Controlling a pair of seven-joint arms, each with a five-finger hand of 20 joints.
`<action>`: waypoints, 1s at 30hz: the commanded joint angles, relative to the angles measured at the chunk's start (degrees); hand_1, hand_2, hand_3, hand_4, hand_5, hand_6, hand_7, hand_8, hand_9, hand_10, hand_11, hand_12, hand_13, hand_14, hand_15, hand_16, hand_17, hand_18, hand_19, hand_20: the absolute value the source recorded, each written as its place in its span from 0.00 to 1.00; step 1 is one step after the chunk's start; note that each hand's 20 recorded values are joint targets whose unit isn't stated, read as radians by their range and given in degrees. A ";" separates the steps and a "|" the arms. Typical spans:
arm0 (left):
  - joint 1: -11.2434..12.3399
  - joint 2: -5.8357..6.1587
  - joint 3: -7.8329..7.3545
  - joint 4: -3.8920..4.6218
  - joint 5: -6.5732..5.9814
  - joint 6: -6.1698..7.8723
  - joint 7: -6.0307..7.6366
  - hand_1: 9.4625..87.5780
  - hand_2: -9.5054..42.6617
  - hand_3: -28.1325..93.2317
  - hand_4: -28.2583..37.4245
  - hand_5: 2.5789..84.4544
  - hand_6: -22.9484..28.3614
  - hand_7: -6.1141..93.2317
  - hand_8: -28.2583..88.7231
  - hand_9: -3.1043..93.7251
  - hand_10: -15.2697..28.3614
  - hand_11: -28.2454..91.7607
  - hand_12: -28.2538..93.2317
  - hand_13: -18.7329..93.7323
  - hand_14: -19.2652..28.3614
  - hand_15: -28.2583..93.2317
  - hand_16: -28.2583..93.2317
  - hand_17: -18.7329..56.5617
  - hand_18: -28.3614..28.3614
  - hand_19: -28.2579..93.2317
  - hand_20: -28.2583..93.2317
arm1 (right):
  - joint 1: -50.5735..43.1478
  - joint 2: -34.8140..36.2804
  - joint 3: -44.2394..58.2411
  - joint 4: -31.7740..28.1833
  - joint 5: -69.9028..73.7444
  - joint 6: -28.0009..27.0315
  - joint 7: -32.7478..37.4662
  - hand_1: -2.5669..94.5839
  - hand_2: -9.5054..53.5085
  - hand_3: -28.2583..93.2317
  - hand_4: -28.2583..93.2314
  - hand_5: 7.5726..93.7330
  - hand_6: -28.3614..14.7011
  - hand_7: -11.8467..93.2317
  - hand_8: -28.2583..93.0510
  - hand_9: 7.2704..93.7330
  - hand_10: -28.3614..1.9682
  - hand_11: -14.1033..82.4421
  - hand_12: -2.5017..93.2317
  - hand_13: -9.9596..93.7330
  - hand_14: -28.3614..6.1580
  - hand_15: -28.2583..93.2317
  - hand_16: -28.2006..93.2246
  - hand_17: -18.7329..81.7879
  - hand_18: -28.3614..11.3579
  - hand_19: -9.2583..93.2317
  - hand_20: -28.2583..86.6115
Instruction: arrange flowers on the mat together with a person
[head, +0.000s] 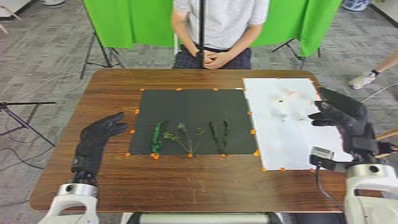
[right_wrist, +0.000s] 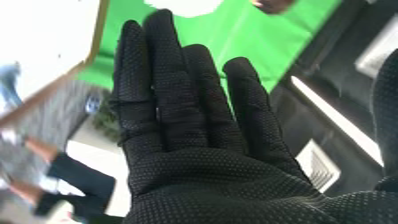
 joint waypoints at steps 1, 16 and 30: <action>0.36 0.23 -0.06 0.01 -0.13 0.63 -0.49 0.23 0.25 0.77 0.12 0.58 0.52 0.20 0.19 0.56 0.70 0.43 0.35 0.52 0.79 0.41 0.22 0.36 0.71 0.32 0.37 | 10.78 8.14 2.11 -2.58 -23.50 -24.81 9.69 0.25 0.00 0.72 0.10 0.45 0.53 0.17 0.18 0.56 0.29 0.23 0.21 0.77 0.38 0.45 0.40 0.59 0.22 0.71 0.61; 0.40 0.58 -0.03 -0.10 -0.20 0.77 -0.39 0.22 0.25 0.77 0.12 0.58 0.52 0.20 0.19 0.56 0.70 0.43 0.35 0.52 0.79 0.41 0.22 0.36 0.71 0.31 0.37 | 29.46 16.85 -17.13 7.68 -37.12 -40.61 19.94 0.37 0.00 0.68 0.09 0.53 0.58 0.18 0.18 0.77 0.37 0.29 0.23 0.95 0.63 0.55 0.44 0.76 0.40 0.91 0.54; 0.22 0.46 0.15 -0.01 -0.19 0.84 -0.36 0.23 0.25 0.77 0.12 0.58 0.52 0.20 0.19 0.56 0.70 0.43 0.35 0.52 0.79 0.41 0.22 0.36 0.71 0.31 0.37 | 37.92 16.99 -29.31 18.01 -41.21 -40.63 20.99 0.45 0.00 0.73 0.05 0.61 0.66 0.22 0.16 0.88 0.50 0.32 0.23 1.00 0.73 0.58 0.45 0.81 0.47 0.99 0.47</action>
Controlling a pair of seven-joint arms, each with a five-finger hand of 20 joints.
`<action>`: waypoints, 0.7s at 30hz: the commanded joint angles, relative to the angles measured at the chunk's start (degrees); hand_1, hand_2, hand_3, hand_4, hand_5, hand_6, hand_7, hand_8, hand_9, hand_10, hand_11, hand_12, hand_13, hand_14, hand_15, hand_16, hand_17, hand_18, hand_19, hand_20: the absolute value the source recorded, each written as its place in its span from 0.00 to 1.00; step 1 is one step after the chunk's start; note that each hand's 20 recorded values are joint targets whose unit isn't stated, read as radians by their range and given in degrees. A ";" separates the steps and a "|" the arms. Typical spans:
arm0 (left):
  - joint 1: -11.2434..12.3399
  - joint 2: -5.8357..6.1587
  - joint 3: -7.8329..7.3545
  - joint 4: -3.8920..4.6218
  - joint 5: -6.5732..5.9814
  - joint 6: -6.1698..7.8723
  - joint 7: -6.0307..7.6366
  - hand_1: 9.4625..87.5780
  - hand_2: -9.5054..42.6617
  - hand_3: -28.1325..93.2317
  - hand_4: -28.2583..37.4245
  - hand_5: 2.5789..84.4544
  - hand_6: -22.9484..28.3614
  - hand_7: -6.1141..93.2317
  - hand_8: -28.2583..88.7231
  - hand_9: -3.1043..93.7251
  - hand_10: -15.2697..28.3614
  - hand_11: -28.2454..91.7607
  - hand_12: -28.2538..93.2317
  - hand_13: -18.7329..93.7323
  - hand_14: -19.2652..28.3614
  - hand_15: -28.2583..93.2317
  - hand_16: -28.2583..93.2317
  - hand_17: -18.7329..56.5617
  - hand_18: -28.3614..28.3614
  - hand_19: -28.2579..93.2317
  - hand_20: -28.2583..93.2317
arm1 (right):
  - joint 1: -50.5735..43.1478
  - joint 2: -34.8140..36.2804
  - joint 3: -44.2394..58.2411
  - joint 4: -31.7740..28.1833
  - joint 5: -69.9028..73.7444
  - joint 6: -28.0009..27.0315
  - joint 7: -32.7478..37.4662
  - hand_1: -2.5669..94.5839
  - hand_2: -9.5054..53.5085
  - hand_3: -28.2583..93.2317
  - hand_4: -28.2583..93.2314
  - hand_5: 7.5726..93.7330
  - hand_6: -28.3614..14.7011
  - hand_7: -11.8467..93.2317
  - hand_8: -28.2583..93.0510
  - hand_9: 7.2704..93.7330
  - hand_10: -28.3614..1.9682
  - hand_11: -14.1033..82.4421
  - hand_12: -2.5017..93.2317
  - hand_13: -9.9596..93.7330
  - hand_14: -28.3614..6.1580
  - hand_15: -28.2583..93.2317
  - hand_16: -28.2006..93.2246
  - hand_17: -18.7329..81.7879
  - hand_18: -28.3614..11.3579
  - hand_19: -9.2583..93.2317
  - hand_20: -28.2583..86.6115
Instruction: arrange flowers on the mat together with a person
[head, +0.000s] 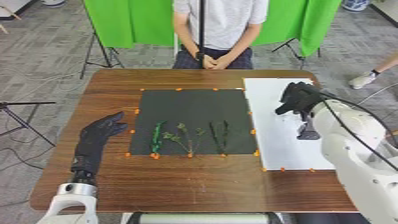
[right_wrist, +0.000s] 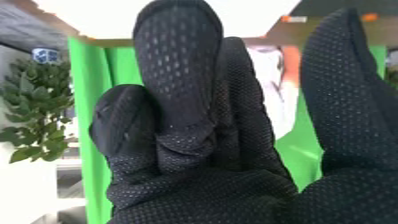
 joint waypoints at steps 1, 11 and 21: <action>0.22 -0.11 0.13 0.07 -0.20 0.53 -0.32 0.23 0.25 0.77 0.12 0.58 0.52 0.20 0.19 0.56 0.70 0.43 0.35 0.52 0.79 0.41 0.22 0.36 0.71 0.31 0.37 | 3.70 -0.01 -5.13 4.46 -4.09 -0.38 0.76 0.45 0.00 0.73 0.05 0.61 0.66 0.22 0.16 0.88 0.51 0.32 0.23 1.00 0.74 0.58 0.45 0.82 0.48 0.99 0.47; 0.14 -0.13 0.14 0.15 -0.23 0.43 -0.47 0.23 0.25 0.77 0.12 0.58 0.52 0.20 0.19 0.56 0.70 0.42 0.35 0.52 0.79 0.41 0.22 0.36 0.71 0.31 0.37 | 3.57 -0.38 -6.91 7.22 -8.22 0.84 2.64 0.45 0.00 0.73 0.06 0.62 0.67 0.22 0.16 0.89 0.51 0.33 0.23 1.00 0.76 0.61 0.44 0.83 0.47 1.00 0.47; 0.23 -0.25 0.27 0.14 -0.23 0.28 -0.28 0.23 0.25 0.77 0.12 0.58 0.52 0.20 0.19 0.56 0.70 0.42 0.35 0.52 0.79 0.41 0.22 0.36 0.71 0.31 0.37 | 2.56 -1.87 -6.85 9.73 -7.43 2.44 2.84 0.46 0.00 0.73 0.06 0.62 0.68 0.23 0.16 0.90 0.53 0.33 0.23 1.00 0.76 0.62 0.43 0.83 0.48 1.00 0.48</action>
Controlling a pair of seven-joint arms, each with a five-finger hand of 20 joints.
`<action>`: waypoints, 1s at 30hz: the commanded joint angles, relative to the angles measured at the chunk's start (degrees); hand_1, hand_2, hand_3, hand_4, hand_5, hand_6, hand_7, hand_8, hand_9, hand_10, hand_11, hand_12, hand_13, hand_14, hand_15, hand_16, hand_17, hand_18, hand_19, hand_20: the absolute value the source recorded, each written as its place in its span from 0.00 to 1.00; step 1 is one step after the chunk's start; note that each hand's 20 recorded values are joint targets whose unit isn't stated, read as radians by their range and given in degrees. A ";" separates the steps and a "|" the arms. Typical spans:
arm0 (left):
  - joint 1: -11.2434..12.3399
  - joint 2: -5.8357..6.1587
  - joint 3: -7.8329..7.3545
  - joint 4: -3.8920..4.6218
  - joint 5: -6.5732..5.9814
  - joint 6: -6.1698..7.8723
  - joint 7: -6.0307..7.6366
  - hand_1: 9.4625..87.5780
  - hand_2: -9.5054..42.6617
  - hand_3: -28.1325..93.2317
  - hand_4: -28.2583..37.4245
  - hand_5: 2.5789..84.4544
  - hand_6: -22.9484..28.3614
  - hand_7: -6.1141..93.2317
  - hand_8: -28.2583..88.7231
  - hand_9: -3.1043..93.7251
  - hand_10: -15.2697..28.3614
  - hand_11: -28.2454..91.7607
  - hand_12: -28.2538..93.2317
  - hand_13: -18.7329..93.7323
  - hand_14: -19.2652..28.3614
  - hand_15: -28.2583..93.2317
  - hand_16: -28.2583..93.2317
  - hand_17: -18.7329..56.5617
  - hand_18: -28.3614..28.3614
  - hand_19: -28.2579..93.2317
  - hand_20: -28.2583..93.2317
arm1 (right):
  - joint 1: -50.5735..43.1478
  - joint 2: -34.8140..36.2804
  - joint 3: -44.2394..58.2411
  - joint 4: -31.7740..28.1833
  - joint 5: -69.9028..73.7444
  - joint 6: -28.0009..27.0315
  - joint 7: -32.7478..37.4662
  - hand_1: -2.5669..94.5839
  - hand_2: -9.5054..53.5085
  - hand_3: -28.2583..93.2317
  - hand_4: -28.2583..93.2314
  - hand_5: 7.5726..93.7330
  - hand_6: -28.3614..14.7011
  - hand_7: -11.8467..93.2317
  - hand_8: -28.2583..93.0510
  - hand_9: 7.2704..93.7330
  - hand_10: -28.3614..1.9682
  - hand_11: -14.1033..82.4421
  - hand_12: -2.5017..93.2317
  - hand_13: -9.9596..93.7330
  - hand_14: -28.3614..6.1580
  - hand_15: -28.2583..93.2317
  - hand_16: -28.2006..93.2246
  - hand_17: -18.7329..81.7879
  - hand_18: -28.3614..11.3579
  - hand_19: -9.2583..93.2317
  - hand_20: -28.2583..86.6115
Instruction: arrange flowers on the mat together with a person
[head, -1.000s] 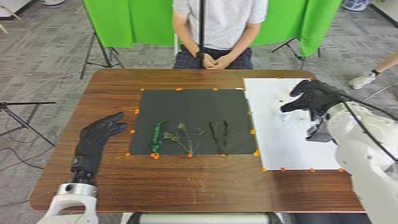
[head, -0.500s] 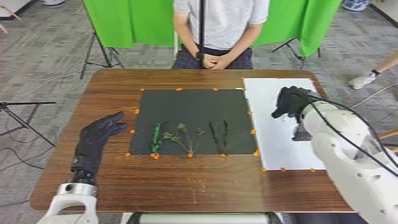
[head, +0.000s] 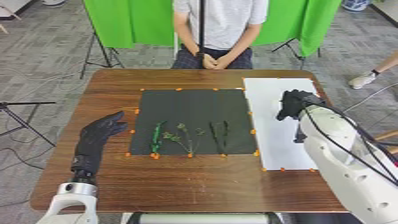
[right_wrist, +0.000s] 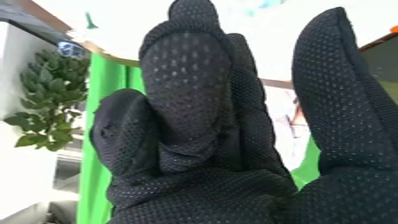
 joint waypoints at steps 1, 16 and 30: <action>0.38 -0.24 0.23 0.15 -0.23 0.32 -0.27 0.23 0.25 0.77 0.12 0.58 0.52 0.20 0.19 0.56 0.70 0.42 0.35 0.52 0.79 0.41 0.22 0.36 0.71 0.31 0.37 | -1.25 -1.39 -0.21 2.39 0.24 2.62 0.68 0.46 0.00 0.73 0.06 0.62 0.68 0.23 0.16 0.90 0.53 0.33 0.23 1.00 0.77 0.62 0.43 0.84 0.48 1.00 0.48; -0.23 -0.31 0.32 0.52 -0.26 0.09 -0.44 0.23 0.25 0.77 0.12 0.58 0.52 0.20 0.19 0.56 0.70 0.42 0.35 0.52 0.79 0.41 0.22 0.36 0.71 0.31 0.37 | -3.52 -1.82 -2.52 5.25 0.73 15.53 1.01 0.93 0.00 0.05 0.50 0.79 0.69 0.26 0.26 1.00 0.66 0.24 0.38 1.00 0.83 0.70 0.39 0.88 0.52 1.00 0.51; 1.16 0.60 -1.29 0.73 -1.94 3.51 0.56 0.22 0.26 0.76 0.12 0.58 0.52 0.20 0.19 0.56 0.70 0.42 0.35 0.52 0.79 0.41 0.22 0.36 0.71 0.31 0.37 | -2.21 1.26 4.00 -7.43 4.54 19.50 -0.31 1.00 0.00 0.00 0.56 0.88 0.68 0.29 0.32 1.00 0.67 0.29 0.38 1.00 0.84 0.71 0.39 0.88 0.51 1.00 0.53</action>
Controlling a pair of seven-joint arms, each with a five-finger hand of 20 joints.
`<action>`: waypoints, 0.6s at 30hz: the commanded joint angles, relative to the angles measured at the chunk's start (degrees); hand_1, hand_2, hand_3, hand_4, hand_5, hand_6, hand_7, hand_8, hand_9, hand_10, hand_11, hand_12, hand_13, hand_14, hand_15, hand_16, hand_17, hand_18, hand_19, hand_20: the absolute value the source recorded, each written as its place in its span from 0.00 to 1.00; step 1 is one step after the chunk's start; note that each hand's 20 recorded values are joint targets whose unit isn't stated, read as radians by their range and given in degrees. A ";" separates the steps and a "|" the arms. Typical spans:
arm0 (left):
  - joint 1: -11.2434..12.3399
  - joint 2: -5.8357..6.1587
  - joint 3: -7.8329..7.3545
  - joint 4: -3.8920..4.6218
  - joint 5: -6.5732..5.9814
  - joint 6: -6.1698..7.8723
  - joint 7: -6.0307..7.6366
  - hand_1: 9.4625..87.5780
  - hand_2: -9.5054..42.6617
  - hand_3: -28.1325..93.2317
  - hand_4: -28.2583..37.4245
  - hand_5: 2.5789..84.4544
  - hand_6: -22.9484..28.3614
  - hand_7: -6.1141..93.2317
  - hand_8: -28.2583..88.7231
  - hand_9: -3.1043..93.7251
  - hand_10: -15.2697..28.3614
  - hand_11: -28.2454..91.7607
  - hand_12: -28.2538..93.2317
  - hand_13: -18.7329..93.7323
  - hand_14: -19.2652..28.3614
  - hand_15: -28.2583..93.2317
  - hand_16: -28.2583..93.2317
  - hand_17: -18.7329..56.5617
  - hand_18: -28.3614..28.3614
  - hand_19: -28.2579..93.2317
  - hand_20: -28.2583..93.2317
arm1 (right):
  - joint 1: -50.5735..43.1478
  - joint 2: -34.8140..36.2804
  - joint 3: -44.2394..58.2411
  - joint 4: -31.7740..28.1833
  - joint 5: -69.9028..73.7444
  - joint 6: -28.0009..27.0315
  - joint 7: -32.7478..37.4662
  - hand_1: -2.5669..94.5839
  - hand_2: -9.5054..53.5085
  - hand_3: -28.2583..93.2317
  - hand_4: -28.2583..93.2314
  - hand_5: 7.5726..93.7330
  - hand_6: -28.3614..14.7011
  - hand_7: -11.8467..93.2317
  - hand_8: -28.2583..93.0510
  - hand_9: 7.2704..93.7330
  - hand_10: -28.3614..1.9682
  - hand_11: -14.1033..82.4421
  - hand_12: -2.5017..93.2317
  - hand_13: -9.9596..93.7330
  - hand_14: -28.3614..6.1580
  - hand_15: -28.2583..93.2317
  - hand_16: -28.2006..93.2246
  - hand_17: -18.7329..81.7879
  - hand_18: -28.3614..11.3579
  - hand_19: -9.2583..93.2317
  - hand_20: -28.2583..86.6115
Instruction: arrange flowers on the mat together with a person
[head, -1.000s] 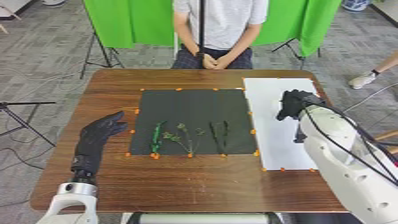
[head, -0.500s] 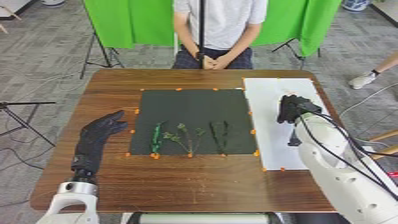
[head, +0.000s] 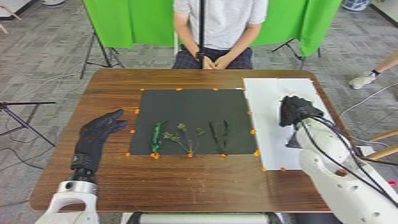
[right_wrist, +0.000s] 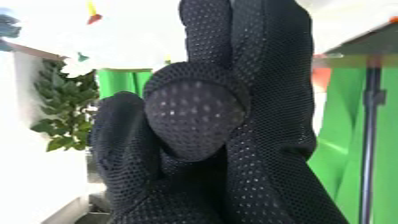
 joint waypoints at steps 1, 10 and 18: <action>2.21 0.62 -1.30 0.57 -2.21 4.57 0.68 0.22 0.28 0.76 0.11 0.58 0.52 0.20 0.19 0.56 0.70 0.42 0.35 0.52 0.79 0.41 0.22 0.36 0.71 0.31 0.37 | 4.97 2.68 2.44 -10.06 2.13 3.31 -1.42 1.00 0.00 0.00 0.56 0.88 0.68 0.29 0.32 1.00 0.67 0.29 0.38 1.00 0.84 0.71 0.39 0.88 0.51 1.00 0.53; 3.62 0.72 -2.54 1.62 -5.05 10.29 2.78 0.14 0.58 0.76 0.00 0.59 0.51 0.21 0.19 0.57 0.71 0.43 0.35 0.52 0.79 0.41 0.22 0.39 0.69 0.31 0.37 | 21.77 -4.75 -10.96 -9.78 6.62 1.22 -8.55 1.00 0.00 0.00 0.56 0.89 0.68 0.29 0.32 1.00 0.67 0.30 0.37 1.00 0.84 0.71 0.39 0.88 0.51 1.00 0.54; 3.15 0.89 -2.23 2.45 -6.82 13.40 3.51 0.16 0.78 0.72 0.00 0.59 0.51 0.22 0.18 0.58 0.71 0.43 0.34 0.53 0.78 0.41 0.21 0.40 0.69 0.32 0.38 | 31.92 -16.82 -24.95 -0.24 5.46 -5.20 -15.57 1.00 0.00 0.00 0.56 0.90 0.69 0.29 0.32 1.00 0.68 0.30 0.37 1.00 0.84 0.71 0.39 0.88 0.50 1.00 0.54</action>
